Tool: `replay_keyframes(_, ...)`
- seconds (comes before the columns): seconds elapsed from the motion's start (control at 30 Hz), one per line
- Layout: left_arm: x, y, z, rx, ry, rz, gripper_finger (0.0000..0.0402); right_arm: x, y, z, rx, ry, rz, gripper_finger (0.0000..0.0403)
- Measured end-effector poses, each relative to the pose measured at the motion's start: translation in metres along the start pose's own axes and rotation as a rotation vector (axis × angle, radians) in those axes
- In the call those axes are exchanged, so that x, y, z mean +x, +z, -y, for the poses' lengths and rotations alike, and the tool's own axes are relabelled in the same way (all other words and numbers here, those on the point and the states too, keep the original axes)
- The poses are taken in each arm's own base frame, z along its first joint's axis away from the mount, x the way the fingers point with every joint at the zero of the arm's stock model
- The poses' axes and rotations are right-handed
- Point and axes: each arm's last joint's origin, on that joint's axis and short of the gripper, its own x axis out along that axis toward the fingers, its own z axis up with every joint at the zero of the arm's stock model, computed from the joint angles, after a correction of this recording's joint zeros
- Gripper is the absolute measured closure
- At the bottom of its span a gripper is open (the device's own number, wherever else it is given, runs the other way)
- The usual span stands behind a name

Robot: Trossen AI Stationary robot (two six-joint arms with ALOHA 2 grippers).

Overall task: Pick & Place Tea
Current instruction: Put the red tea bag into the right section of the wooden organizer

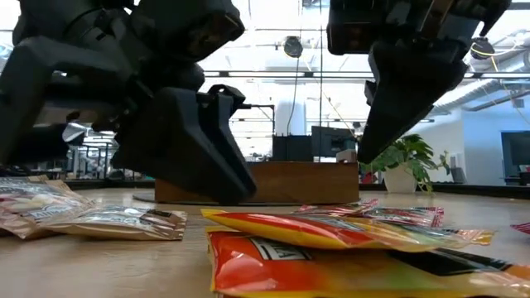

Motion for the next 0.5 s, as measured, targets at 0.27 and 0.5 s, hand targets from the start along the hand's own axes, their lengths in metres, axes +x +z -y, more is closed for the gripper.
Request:
replay_keyframes(0.27,0.016,-0.010,-0.006,-0.024,0.009,-0.010,0.0314,0.017,-0.003,0.013,0.136,-0.003,-0.008,0.0280)
replay_keyframes(0.5,0.022,-0.014,-0.006,-0.023,0.013,-0.020,0.0314,0.025,-0.016,0.030,0.273,-0.029,-0.020,0.0276)
